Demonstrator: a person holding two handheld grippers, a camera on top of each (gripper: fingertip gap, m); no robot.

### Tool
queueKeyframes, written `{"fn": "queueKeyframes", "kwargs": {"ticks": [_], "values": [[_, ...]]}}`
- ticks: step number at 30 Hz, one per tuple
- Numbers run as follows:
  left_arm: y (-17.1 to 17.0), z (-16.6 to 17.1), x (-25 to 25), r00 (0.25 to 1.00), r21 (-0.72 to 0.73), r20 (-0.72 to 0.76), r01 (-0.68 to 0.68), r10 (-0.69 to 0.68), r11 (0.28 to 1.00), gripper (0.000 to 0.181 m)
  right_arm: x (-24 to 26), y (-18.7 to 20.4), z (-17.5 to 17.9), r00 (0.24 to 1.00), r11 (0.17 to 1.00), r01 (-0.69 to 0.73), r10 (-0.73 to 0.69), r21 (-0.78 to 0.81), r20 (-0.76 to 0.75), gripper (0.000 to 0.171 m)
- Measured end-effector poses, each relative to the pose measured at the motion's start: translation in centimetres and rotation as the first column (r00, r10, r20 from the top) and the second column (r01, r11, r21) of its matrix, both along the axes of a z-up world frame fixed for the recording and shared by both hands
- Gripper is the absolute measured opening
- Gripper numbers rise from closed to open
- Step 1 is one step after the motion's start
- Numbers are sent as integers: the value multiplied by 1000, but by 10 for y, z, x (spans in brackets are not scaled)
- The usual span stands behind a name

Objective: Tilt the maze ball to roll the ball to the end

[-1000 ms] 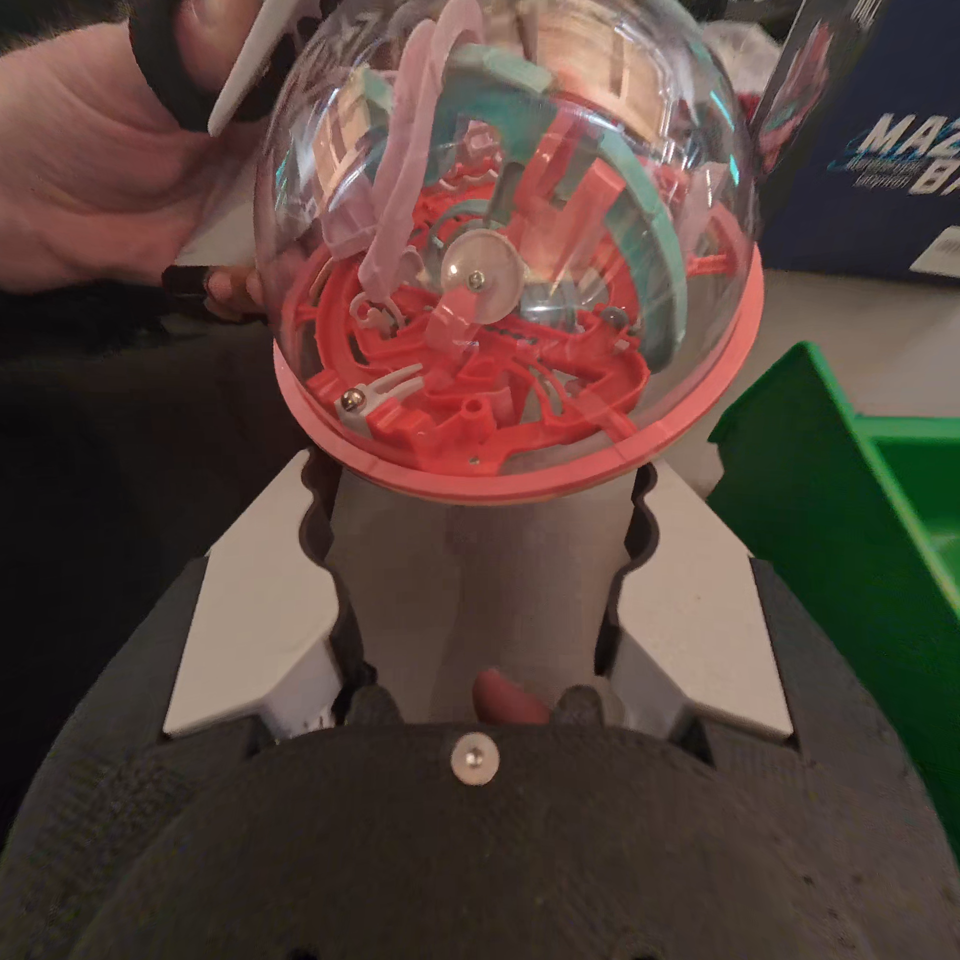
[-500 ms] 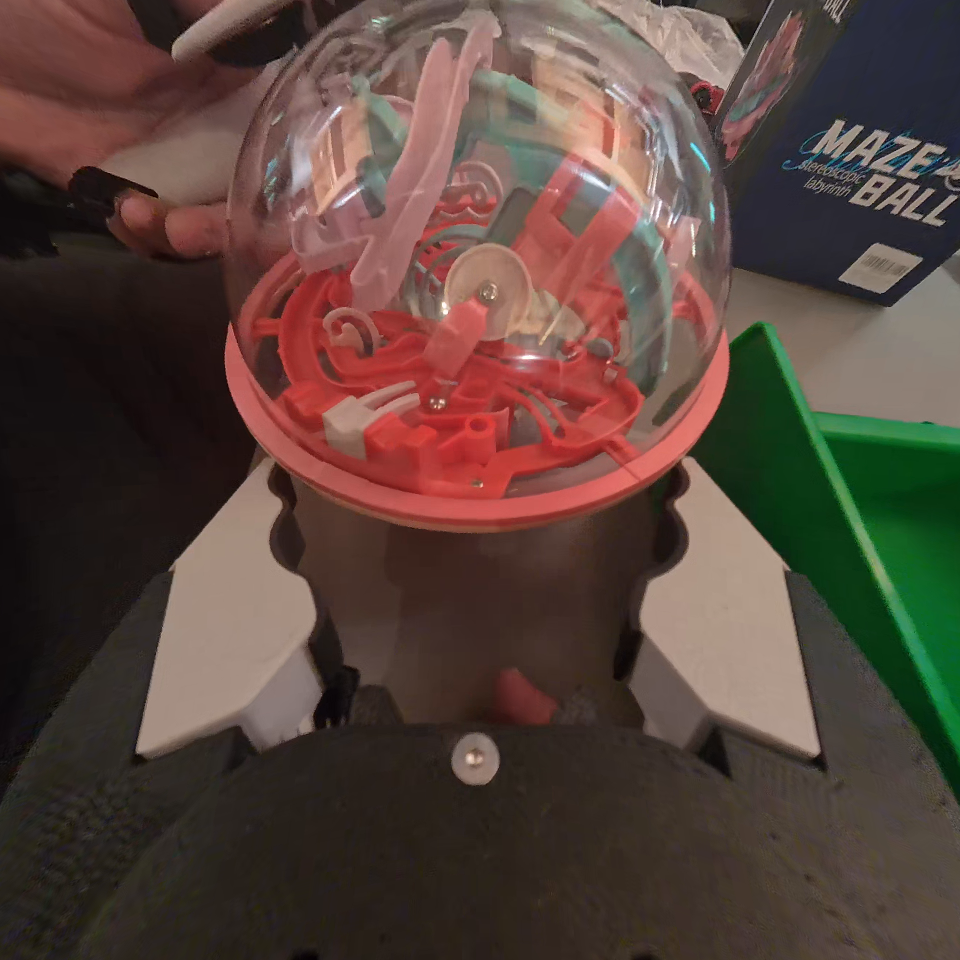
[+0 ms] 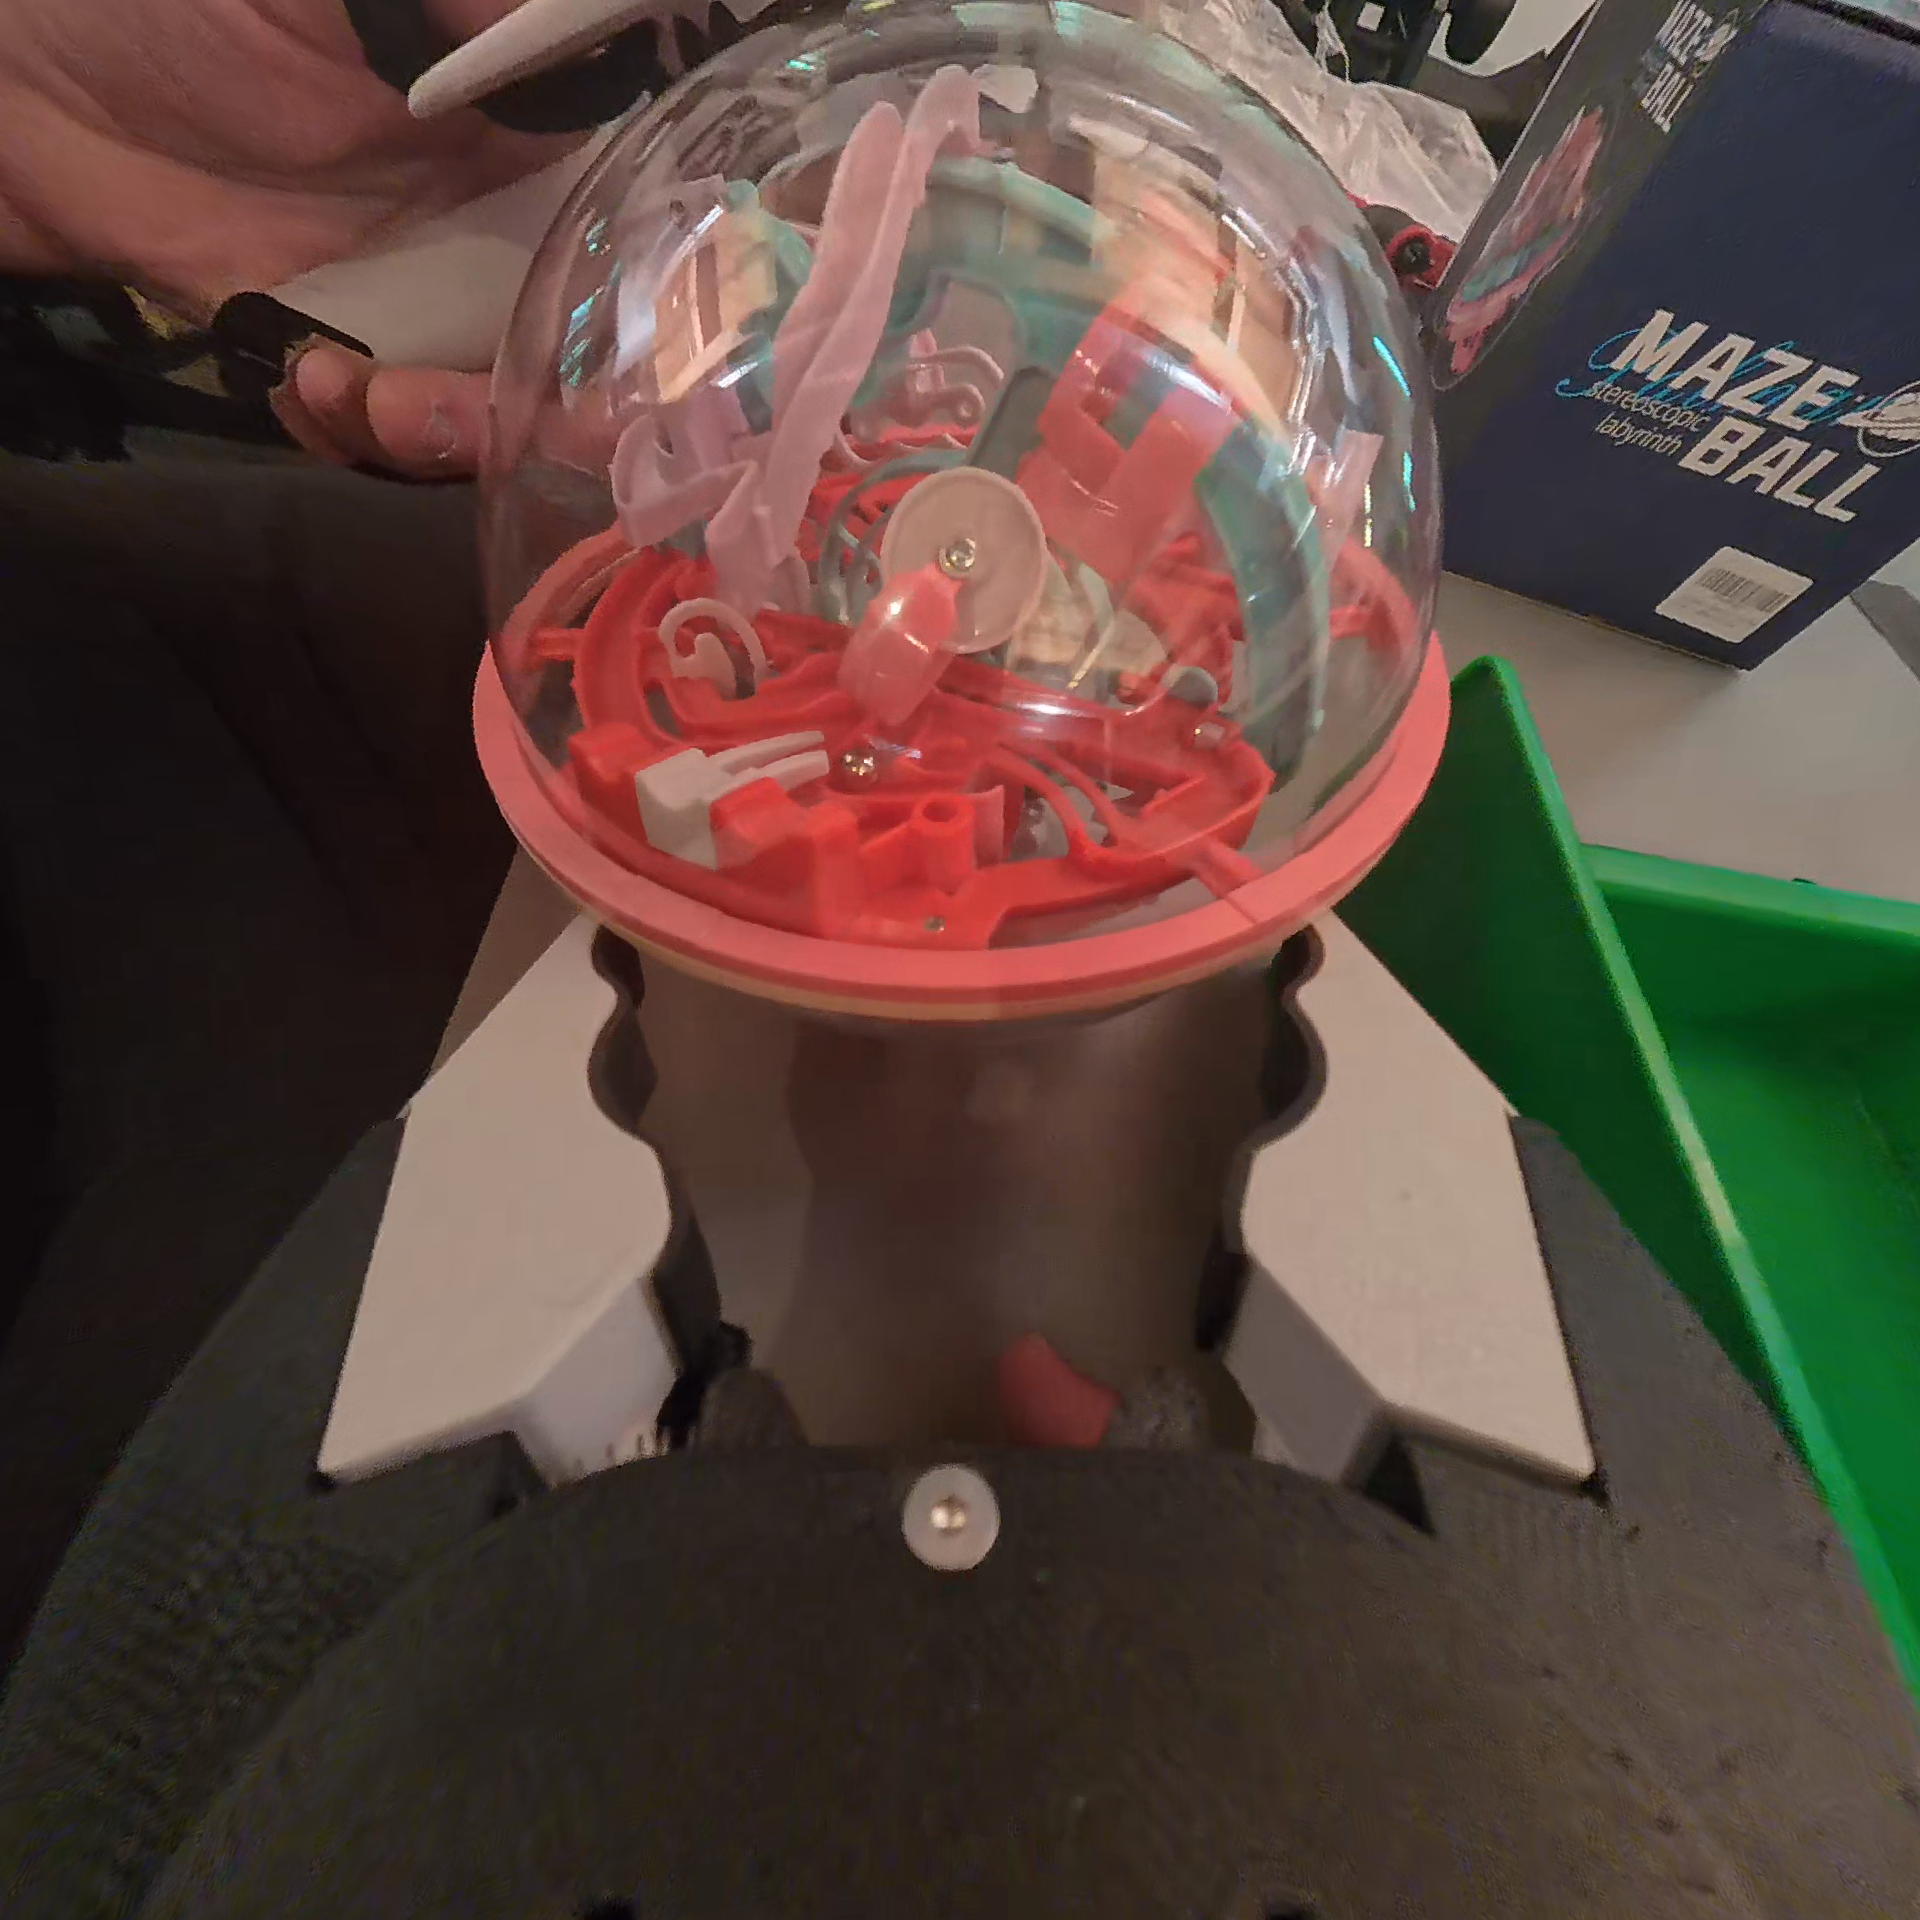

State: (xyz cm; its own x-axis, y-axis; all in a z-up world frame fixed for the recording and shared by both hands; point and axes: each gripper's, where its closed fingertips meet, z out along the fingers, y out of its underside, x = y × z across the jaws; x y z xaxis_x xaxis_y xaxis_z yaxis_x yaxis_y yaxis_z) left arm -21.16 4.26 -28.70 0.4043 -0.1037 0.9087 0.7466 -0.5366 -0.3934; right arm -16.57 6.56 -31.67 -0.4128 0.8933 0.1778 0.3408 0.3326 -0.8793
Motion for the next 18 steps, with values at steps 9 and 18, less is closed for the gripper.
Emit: {"fn": "queueKeyframes", "kwargs": {"ticks": [9, 18], "values": [[-9, -1, 1, 998, -33, -1, 55, -55, 998, 143, 4, -8, 3, 999, 993, -41, 43, -110, 24, 115], [-7, 0, 2, 998, -23, -23, 61, -62, 998, 142, 9, 0, 25, 993, 999, -42, 41, -5, -108, 141]]}}
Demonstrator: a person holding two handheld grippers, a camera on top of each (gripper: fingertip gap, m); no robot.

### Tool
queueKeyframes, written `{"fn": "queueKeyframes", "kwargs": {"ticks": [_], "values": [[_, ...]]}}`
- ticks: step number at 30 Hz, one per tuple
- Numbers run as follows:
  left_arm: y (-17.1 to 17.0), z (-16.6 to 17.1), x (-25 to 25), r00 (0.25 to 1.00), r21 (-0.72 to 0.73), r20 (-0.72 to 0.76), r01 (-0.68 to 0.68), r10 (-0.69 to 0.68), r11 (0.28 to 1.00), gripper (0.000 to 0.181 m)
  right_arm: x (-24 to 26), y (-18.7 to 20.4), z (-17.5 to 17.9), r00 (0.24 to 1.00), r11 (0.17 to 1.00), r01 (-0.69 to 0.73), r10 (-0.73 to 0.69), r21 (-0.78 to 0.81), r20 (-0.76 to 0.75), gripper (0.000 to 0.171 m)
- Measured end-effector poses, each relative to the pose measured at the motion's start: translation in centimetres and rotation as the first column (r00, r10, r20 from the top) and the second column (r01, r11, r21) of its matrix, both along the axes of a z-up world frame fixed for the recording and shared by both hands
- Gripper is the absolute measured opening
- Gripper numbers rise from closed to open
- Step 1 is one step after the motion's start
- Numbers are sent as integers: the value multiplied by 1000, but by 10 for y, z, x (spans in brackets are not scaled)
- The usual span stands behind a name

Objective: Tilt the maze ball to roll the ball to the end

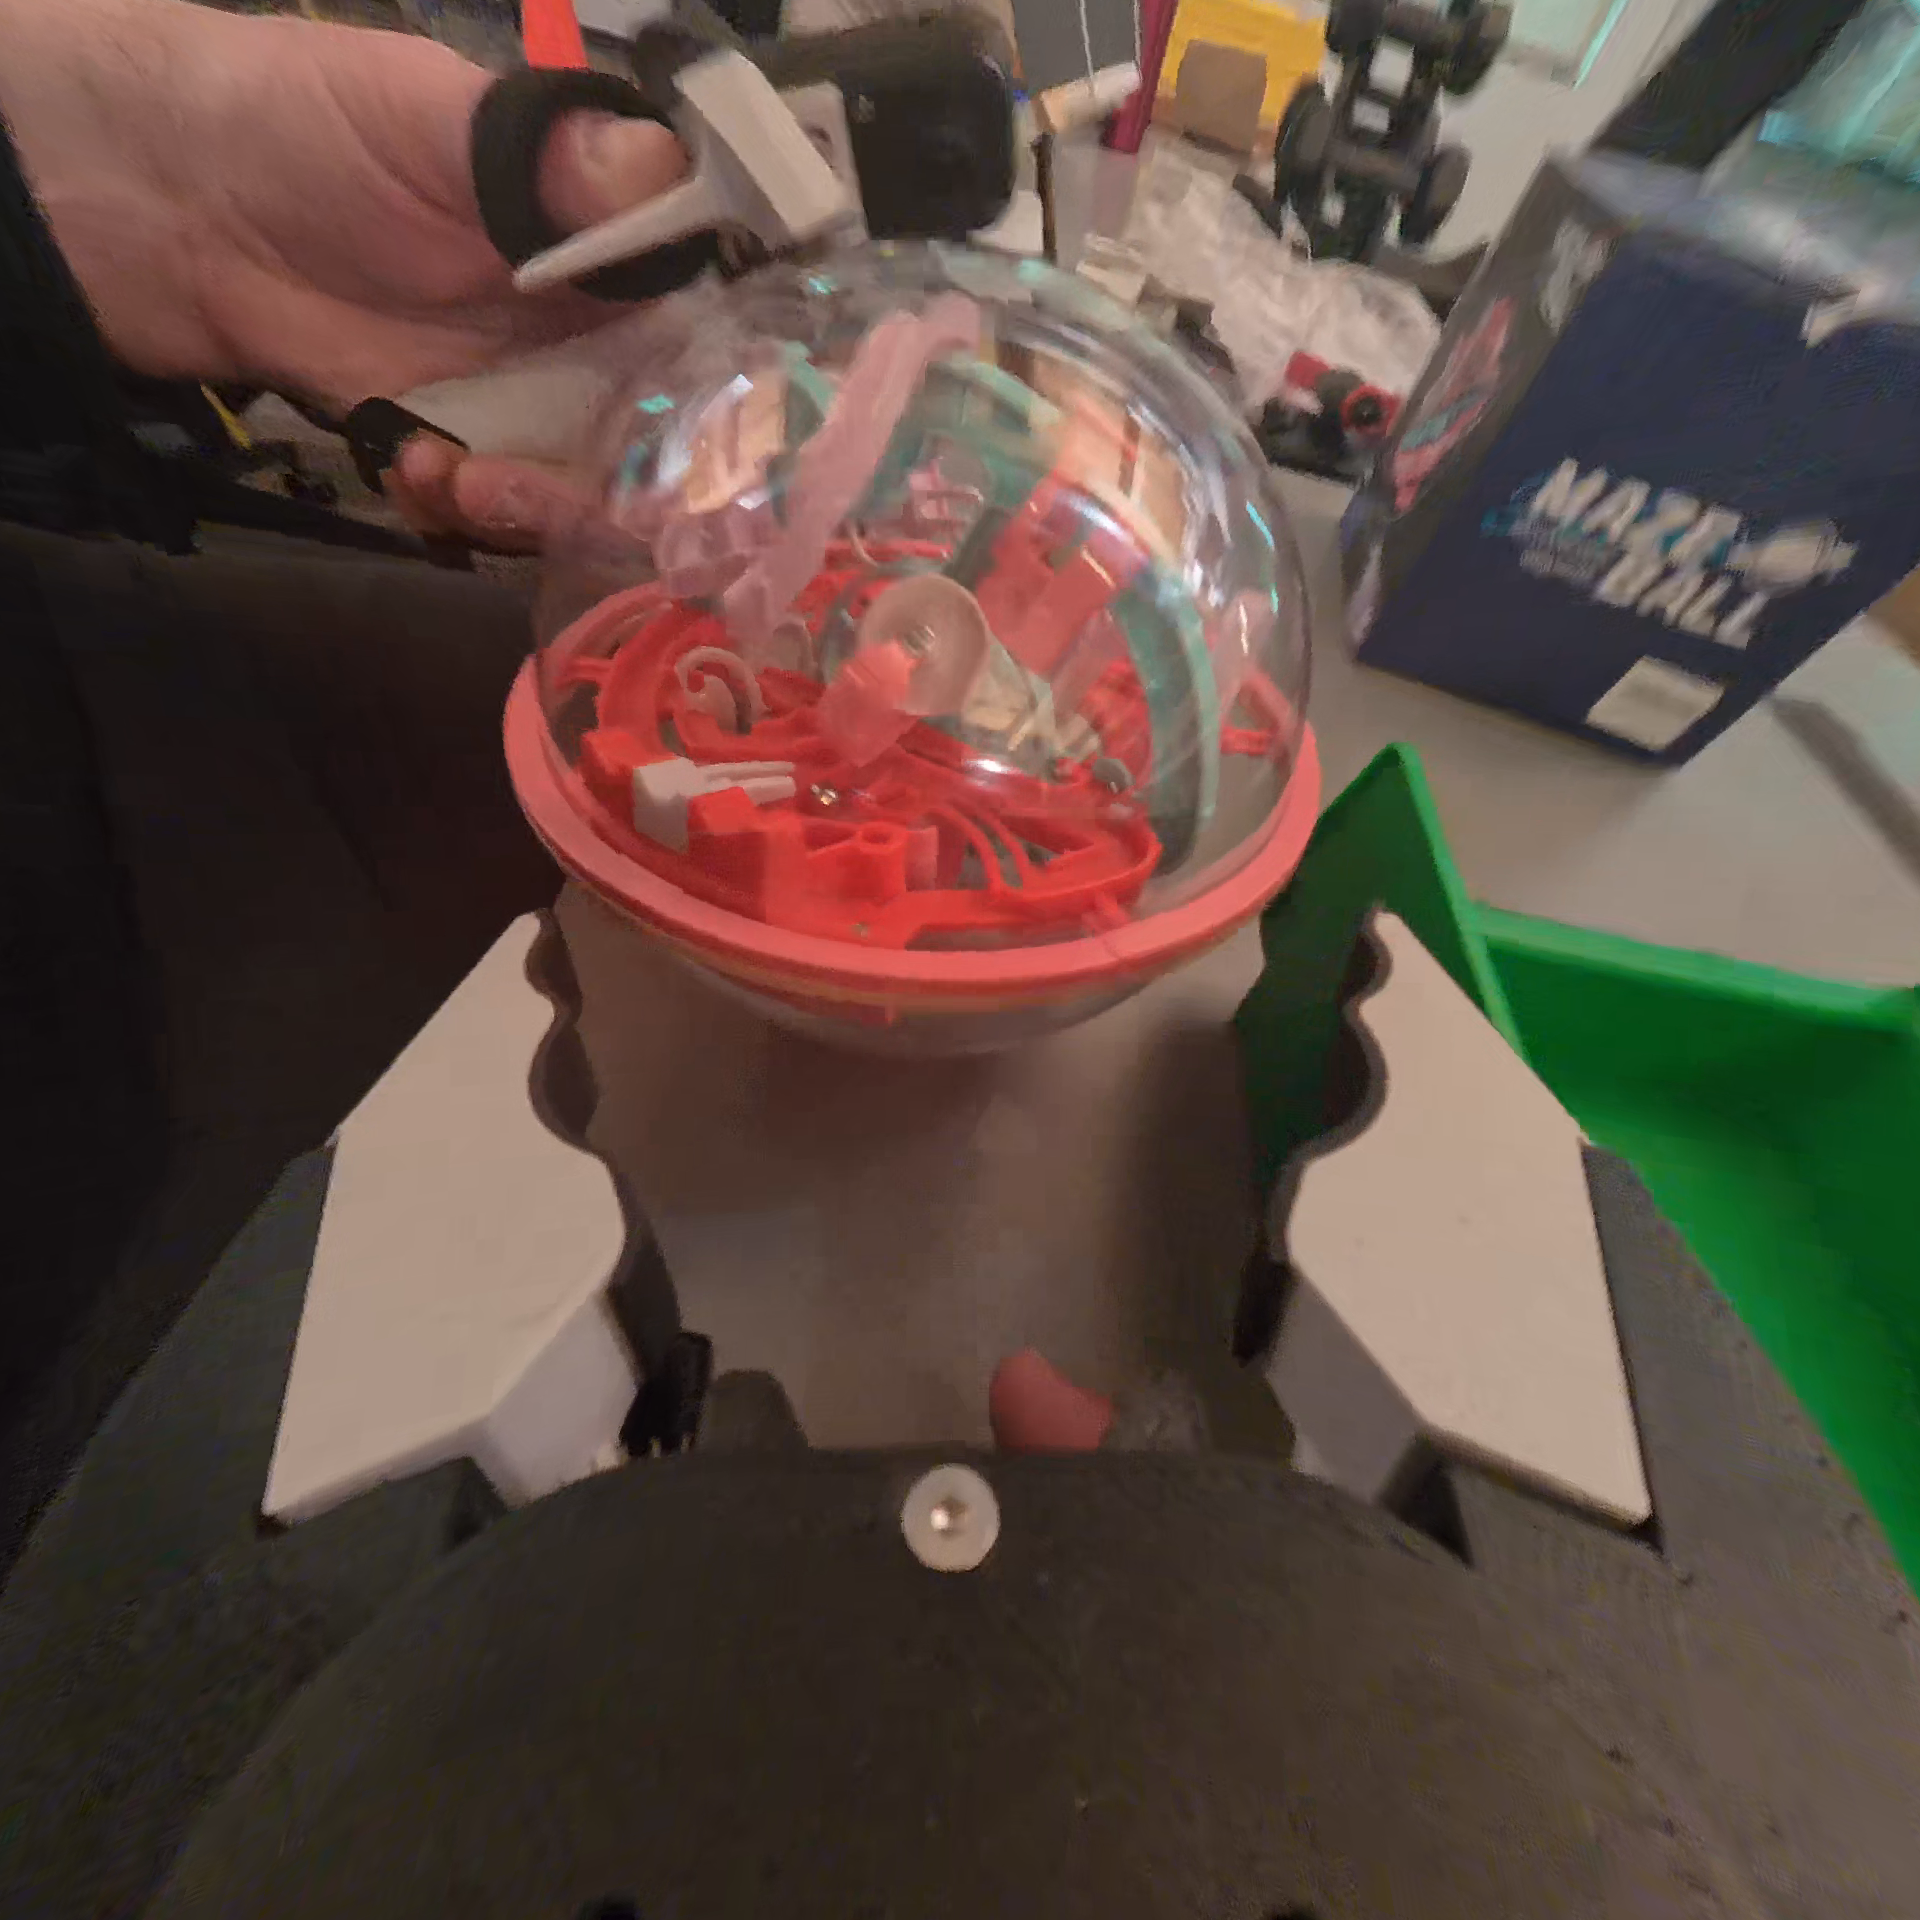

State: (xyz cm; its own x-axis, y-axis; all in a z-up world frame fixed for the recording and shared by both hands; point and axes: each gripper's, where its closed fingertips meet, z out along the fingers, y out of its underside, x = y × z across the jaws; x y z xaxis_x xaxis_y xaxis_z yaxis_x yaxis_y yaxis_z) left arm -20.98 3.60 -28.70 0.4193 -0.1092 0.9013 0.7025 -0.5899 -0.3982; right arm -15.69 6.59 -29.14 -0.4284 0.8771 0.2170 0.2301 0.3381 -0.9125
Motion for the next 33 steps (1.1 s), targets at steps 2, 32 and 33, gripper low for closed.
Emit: {"fn": "queueKeyframes", "kwargs": {"ticks": [2, 32, 33], "values": [[1, 0, 1, 1000, 0, -12, 6, -6, 1000, 142, -1, -4, 1, 999, 993, -15, 20, 119, -35, 142], [-6, -6, 27, 933, 102, -305, 230, -190, 968, 152, 6, -3, -4, 989, 961, -12, 52, 277, -137, 124], [-7, -6, 30, 925, 104, -324, 243, -198, 964, 156, 6, -3, -4, 991, 966, -15, 49, 259, -128, 124]]}}
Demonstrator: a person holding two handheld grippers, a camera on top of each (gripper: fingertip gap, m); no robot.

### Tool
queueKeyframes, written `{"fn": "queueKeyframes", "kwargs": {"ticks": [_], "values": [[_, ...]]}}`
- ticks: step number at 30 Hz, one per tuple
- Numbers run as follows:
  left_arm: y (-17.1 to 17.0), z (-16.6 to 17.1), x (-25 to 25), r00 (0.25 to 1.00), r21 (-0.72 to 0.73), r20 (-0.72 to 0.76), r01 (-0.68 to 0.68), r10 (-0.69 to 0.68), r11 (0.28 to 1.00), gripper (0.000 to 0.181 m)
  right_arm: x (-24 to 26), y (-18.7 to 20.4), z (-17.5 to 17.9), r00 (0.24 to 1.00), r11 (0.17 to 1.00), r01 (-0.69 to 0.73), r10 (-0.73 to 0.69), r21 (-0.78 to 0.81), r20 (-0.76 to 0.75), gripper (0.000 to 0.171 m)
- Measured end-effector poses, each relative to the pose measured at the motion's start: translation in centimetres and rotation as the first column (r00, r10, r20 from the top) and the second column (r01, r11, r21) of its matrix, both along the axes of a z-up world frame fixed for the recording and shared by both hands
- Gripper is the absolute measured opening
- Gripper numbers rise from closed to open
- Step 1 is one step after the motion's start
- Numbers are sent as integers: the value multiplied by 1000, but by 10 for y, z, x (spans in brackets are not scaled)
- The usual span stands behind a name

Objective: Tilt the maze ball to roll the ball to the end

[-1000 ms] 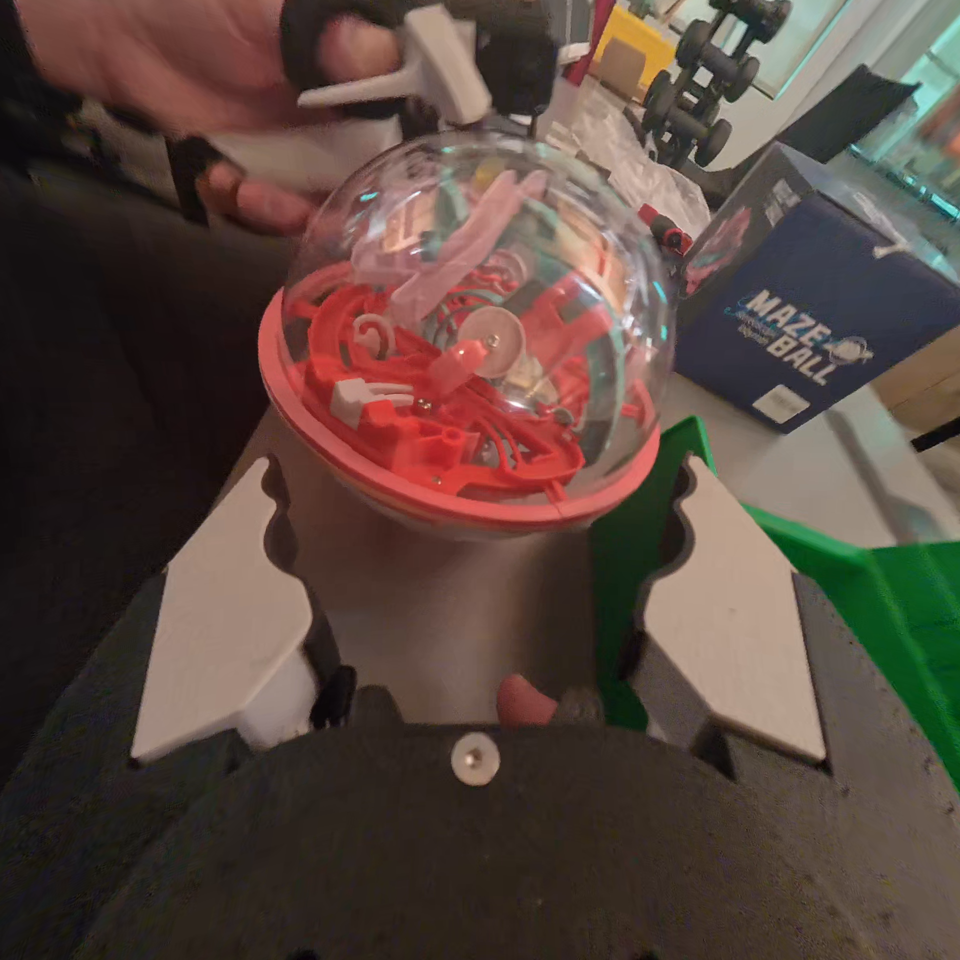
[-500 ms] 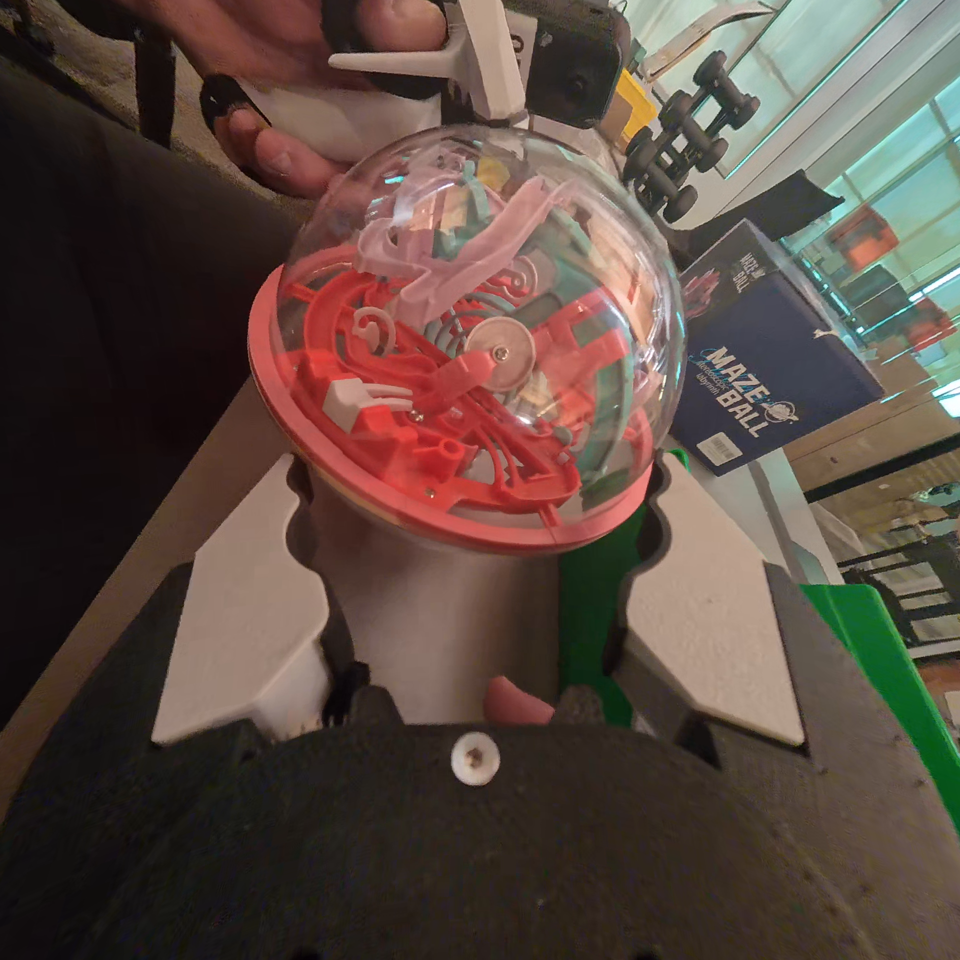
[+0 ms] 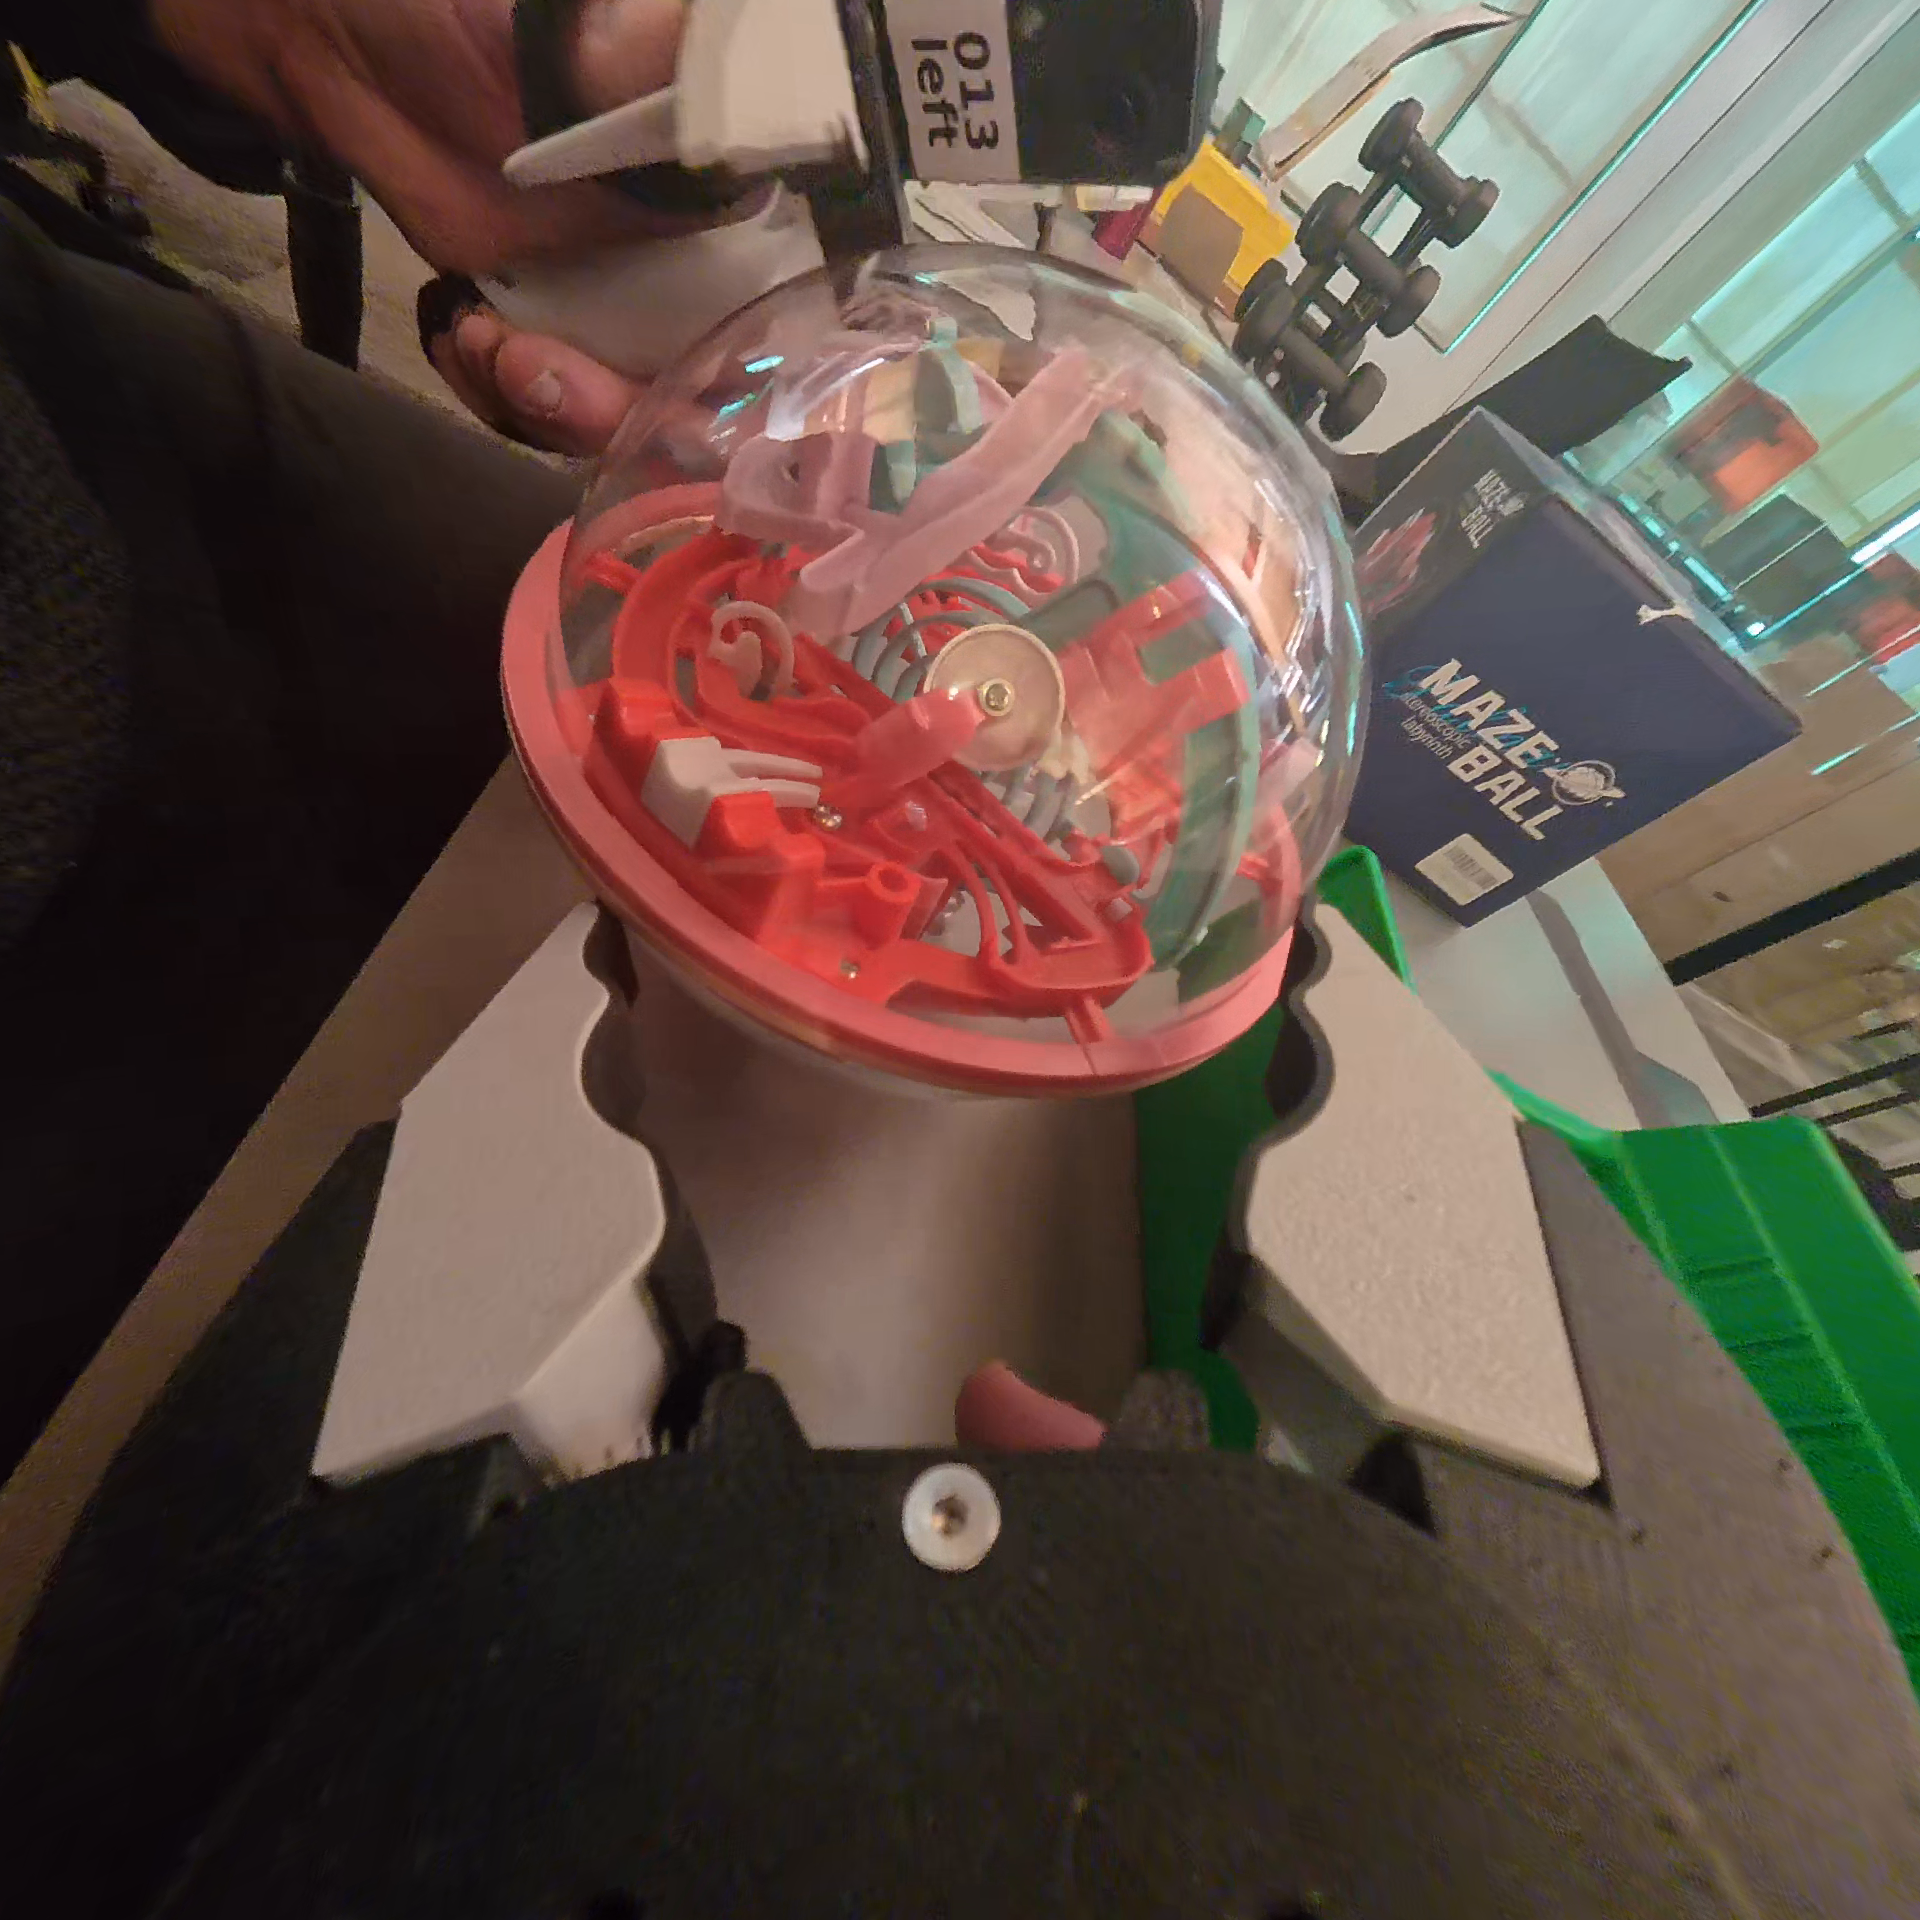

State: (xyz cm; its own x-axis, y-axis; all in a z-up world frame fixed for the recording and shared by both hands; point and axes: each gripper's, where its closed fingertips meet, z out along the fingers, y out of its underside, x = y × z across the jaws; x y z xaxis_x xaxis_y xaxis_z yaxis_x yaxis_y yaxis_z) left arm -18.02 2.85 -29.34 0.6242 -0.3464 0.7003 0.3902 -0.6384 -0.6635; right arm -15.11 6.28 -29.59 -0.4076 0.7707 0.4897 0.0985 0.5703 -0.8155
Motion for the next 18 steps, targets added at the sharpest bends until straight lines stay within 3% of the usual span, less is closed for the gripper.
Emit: {"fn": "queueKeyframes", "kwargs": {"ticks": [6, 18], "values": [[2, -11, 5, 996, -27, -80, -31, 29, 999, 156, 1, -5, 3, 1000, 999, -13, 14, -45, 9, 121], [2, -9, 4, 995, -66, -65, -77, 72, 995, 157, 0, -7, 2, 999, 994, 11, -6, -106, 46, 121]]}}
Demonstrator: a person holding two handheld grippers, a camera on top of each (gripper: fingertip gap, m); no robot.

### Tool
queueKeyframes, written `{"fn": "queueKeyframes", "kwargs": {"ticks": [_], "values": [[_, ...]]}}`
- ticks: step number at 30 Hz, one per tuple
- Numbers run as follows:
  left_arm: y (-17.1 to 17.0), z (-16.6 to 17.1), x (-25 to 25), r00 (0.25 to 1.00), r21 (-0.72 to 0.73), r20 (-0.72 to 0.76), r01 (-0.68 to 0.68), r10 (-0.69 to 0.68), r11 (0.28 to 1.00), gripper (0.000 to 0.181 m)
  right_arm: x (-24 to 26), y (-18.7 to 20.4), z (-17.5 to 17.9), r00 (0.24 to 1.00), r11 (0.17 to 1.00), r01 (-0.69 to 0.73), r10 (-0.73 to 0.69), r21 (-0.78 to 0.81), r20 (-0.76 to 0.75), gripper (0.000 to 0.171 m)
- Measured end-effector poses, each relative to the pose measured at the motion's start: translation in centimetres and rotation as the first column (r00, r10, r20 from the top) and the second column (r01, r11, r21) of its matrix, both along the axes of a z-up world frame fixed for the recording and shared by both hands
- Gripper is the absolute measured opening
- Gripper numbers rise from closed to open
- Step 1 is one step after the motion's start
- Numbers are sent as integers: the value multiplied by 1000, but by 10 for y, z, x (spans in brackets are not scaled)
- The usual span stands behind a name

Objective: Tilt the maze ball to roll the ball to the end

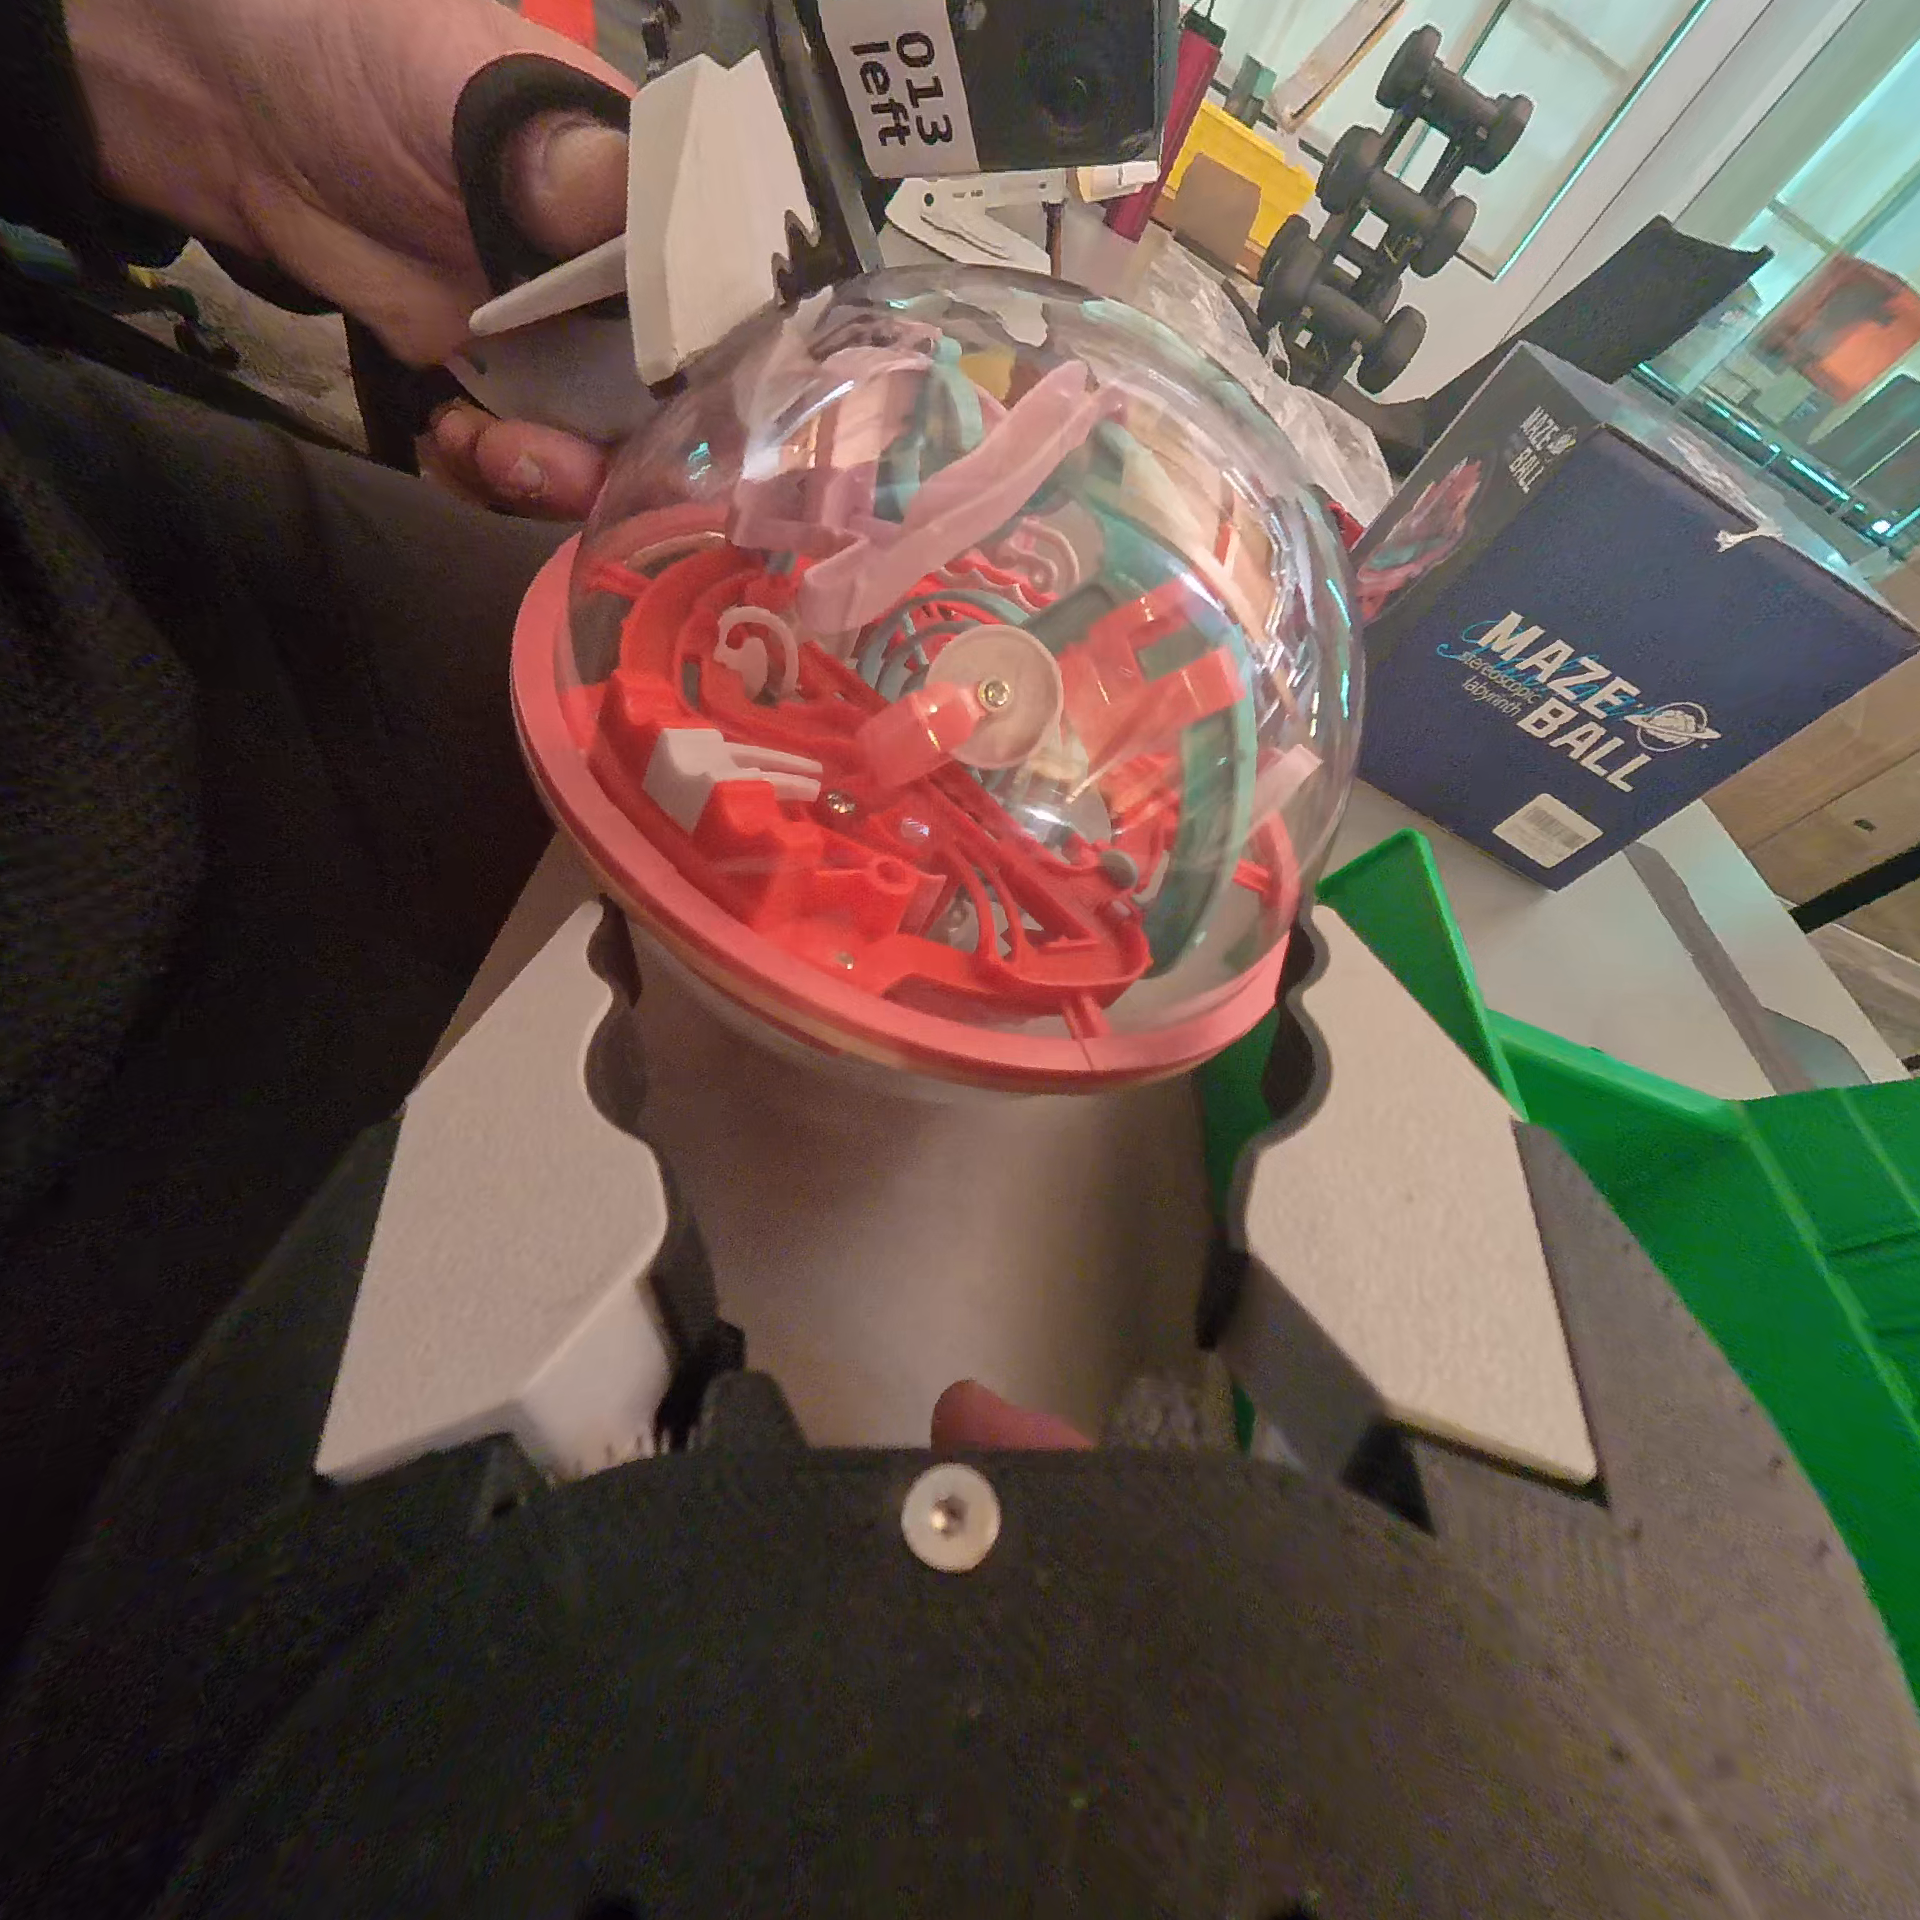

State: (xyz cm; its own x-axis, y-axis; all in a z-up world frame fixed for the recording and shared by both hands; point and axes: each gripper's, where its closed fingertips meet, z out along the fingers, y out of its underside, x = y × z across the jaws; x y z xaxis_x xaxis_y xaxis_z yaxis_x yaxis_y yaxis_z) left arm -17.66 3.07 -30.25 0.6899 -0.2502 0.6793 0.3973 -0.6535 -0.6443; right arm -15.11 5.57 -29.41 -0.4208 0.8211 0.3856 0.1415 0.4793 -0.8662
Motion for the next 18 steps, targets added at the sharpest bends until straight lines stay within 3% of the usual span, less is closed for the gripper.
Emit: {"fn": "queueKeyframes", "kwargs": {"ticks": [18], "values": [[0, 2, -7, 999, -71, 21, 36, -35, 997, 157, -2, 0, -3, 999, 997, 39, -37, -63, 36, 115]]}}
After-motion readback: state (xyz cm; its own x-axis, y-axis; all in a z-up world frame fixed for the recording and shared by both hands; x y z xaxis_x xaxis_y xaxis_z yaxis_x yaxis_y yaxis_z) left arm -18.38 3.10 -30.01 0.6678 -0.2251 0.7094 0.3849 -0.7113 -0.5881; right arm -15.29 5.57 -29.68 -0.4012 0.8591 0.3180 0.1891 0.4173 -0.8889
